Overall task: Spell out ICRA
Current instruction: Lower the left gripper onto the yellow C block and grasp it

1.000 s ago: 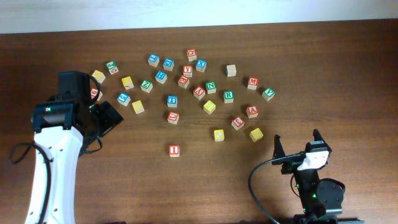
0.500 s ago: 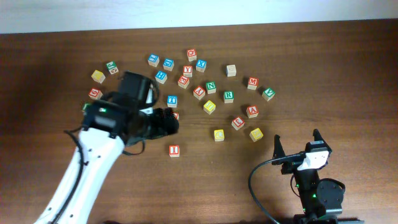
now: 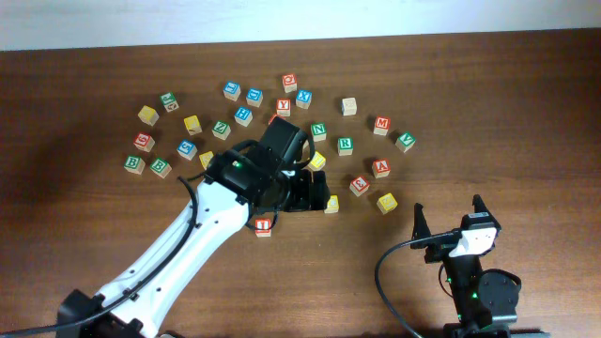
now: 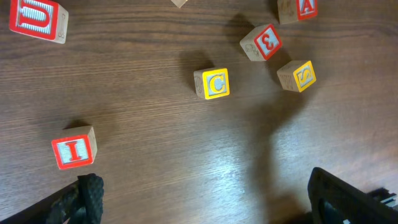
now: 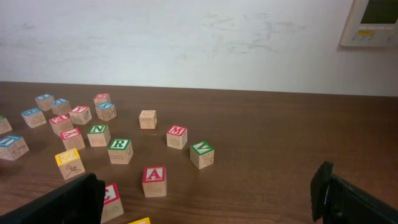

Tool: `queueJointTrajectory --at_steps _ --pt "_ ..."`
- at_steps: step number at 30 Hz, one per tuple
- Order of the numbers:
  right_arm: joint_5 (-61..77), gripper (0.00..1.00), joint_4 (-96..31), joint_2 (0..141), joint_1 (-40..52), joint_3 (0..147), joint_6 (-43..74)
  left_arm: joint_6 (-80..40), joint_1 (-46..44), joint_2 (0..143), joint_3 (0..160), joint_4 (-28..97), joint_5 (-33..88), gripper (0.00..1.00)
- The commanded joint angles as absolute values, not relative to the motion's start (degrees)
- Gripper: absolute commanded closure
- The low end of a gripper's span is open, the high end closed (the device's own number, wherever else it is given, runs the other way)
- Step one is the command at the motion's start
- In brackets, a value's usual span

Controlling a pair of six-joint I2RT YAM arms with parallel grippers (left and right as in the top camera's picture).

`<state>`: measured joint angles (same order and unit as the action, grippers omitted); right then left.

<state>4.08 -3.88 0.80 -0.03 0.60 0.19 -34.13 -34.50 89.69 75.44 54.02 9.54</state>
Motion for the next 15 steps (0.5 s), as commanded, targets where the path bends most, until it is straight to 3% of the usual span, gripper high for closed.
queueJointTrajectory --at_steps 1,8,15 --pt "4.23 0.02 -4.25 0.36 -0.4 0.32 0.23 -36.93 -35.29 93.62 75.85 53.63 10.04 0.05" --pt "4.21 0.02 -4.25 0.36 -0.4 0.32 0.23 -38.2 -38.89 101.62 75.85 49.8 9.78 0.05" --pt "4.23 0.02 -4.25 0.36 -0.4 0.32 0.23 -38.39 -41.87 108.79 75.85 41.89 1.23 0.07"
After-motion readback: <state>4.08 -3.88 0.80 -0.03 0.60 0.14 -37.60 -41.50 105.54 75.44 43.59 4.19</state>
